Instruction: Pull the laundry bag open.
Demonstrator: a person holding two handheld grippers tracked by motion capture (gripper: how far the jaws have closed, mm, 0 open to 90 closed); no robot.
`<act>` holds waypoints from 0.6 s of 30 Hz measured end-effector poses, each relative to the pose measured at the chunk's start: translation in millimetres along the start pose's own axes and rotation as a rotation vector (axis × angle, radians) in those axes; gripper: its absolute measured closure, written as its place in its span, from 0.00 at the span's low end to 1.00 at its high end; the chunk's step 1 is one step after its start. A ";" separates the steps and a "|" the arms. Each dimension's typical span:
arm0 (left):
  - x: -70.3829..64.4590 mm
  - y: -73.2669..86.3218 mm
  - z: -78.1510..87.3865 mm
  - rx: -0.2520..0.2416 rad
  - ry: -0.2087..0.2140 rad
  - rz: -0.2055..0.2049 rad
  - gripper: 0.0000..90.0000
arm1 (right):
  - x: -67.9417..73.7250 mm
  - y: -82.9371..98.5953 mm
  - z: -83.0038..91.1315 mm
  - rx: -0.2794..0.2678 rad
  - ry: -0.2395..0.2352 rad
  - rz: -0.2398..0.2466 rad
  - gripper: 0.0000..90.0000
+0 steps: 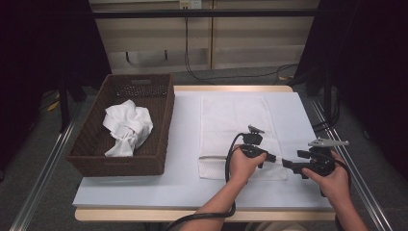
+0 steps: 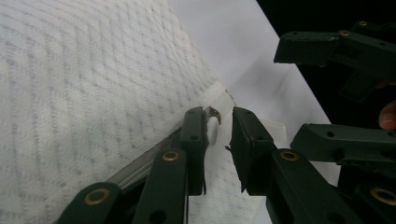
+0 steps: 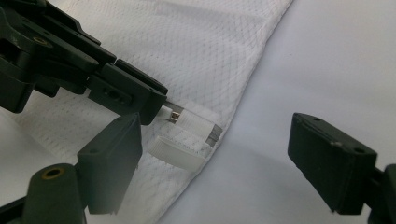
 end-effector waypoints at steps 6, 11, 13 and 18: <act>-3.0 -0.2 -4.9 0.016 -0.003 -0.017 0.84 | 0.3 -0.1 0.3 0.004 0.001 0.000 0.19; -3.4 -1.0 -9.5 0.022 -0.017 -0.012 0.89 | 0.4 -0.2 1.0 0.005 0.005 0.002 0.20; -2.4 -1.5 -8.5 0.049 -0.021 -0.017 0.92 | 0.3 -0.3 1.1 0.005 0.002 0.002 0.20; 2.5 -3.2 -1.2 0.077 0.000 0.011 0.96 | 1.3 -0.9 1.5 -0.002 -0.011 -0.010 0.26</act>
Point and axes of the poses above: each handheld gripper's, and its own axes: z roughly backward along the jaws, y roughly out of its underside, x roughly to its left, the point moved 2 cm from there along -z, roughly forward along the jaws, and after that the axes turned 13 degrees about -y, right-handed, at the moved point
